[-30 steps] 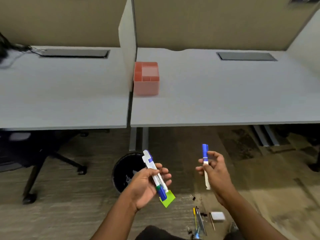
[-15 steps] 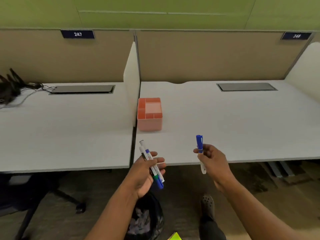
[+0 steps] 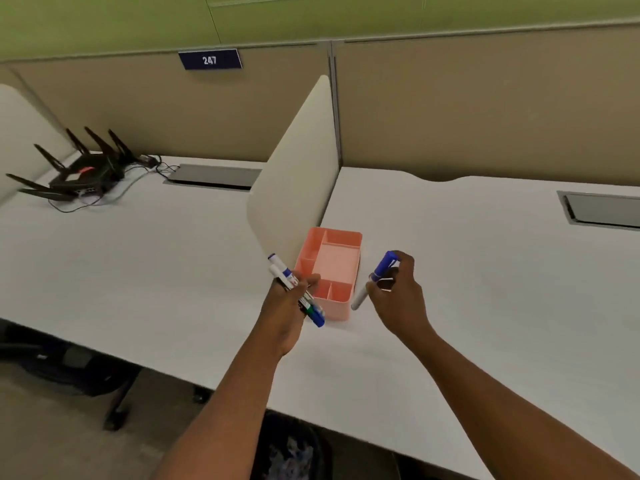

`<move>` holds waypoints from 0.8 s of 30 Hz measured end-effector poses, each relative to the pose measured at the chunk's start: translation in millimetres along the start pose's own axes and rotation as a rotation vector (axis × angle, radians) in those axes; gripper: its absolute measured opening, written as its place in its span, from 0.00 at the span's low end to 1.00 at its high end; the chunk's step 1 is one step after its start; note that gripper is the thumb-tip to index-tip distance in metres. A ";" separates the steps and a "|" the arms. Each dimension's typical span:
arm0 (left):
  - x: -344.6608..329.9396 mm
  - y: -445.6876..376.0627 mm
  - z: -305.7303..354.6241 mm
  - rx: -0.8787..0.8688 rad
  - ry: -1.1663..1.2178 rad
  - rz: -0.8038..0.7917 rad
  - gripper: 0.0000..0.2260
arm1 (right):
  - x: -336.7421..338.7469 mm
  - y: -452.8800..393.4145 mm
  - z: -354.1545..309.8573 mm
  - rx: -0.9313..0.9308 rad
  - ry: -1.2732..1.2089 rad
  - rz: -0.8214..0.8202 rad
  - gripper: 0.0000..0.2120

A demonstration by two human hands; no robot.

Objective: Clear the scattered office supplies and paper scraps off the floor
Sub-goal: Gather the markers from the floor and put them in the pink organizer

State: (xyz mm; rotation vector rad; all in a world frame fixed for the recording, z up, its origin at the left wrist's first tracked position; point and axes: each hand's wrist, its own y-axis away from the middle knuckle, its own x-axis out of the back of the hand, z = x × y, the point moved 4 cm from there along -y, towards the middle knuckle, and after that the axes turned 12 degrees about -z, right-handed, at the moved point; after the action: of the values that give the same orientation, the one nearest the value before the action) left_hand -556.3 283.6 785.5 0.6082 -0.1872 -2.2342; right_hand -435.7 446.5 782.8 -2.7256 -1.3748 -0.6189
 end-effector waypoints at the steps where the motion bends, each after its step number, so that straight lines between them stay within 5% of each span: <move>1: -0.9 -11.4 4.0 0.000 0.003 0.029 0.06 | -1.9 -14.1 -2.9 0.028 0.022 -0.028 0.30; 7: -1.5 -54.3 18.6 -0.091 -0.206 0.191 0.05 | -21.3 -62.8 -8.2 0.110 0.184 -0.184 0.32; 13: -4.9 -70.3 1.9 -0.055 -0.354 0.176 0.05 | -31.2 -77.2 6.0 0.111 0.287 -0.272 0.27; 20: 3.3 -65.3 -12.9 -0.056 -0.105 0.143 0.07 | -33.0 -78.4 12.1 0.071 0.269 -0.281 0.23; 24: 2.1 -61.0 -8.2 -0.041 0.125 0.069 0.06 | -21.9 -71.0 -0.2 0.159 0.108 -0.141 0.23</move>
State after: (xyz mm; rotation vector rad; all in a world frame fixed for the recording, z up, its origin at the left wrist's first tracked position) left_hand -594.2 323.6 757.9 0.7066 -0.0966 -2.1212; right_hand -502.7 472.9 764.3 -2.4520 -1.5285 -0.6248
